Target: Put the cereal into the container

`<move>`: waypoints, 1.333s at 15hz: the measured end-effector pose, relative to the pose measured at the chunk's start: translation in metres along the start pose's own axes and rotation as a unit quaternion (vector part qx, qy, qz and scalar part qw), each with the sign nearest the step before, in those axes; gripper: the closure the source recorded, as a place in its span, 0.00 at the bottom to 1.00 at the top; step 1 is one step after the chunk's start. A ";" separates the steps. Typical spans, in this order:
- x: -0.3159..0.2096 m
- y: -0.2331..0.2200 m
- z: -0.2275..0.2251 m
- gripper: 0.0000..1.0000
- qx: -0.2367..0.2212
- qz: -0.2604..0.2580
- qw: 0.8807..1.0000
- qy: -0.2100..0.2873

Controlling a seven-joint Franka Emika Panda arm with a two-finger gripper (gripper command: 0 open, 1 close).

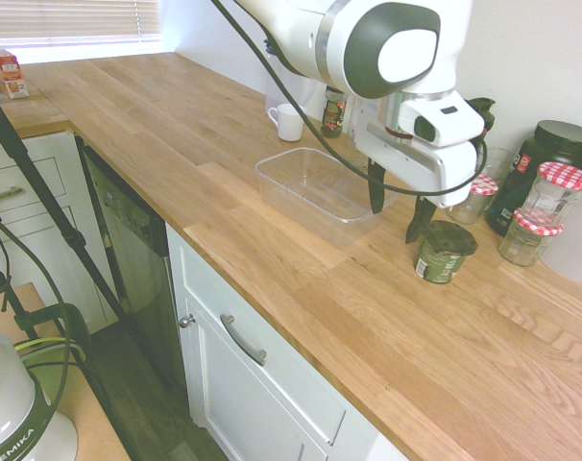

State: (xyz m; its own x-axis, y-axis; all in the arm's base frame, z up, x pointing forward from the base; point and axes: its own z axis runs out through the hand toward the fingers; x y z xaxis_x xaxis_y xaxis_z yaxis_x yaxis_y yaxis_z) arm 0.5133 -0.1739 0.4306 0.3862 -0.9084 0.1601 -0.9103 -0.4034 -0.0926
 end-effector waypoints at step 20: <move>0.056 -0.039 0.098 0.00 0.028 0.052 0.998 0.011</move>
State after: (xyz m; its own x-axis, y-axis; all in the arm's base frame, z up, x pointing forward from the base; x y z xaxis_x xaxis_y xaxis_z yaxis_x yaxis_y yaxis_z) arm 0.5854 -0.2201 0.3472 0.2863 -0.9433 0.1679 -0.9352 -0.3133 -0.1653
